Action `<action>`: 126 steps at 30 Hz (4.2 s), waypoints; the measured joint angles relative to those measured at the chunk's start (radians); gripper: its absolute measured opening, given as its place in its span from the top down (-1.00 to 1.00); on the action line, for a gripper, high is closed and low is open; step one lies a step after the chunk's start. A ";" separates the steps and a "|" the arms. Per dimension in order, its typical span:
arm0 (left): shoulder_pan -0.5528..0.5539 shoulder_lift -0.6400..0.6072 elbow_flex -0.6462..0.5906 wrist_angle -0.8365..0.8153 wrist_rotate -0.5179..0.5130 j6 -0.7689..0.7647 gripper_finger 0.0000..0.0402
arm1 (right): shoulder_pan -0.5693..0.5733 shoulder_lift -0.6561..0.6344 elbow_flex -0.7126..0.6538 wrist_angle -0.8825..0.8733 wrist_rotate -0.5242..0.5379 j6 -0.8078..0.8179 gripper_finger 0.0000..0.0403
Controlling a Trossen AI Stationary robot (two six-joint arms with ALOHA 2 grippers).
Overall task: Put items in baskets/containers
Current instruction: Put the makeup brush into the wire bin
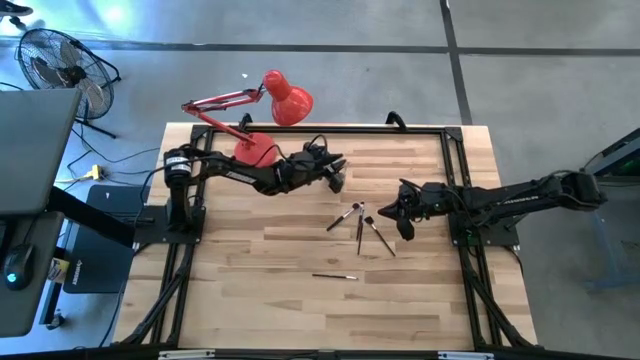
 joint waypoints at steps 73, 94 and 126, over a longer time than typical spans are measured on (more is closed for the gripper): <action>-0.331 -0.529 -0.155 -1.148 0.158 -0.370 1.00 | 0.215 0.771 0.874 -1.153 0.178 0.478 1.00; -0.330 -0.529 -0.154 -1.116 0.196 -0.342 1.00 | 0.210 0.890 0.871 -1.120 0.131 0.473 1.00; -0.330 -0.529 -0.153 -1.115 0.214 -0.334 1.00 | 0.210 0.890 0.804 -1.026 0.094 0.515 0.63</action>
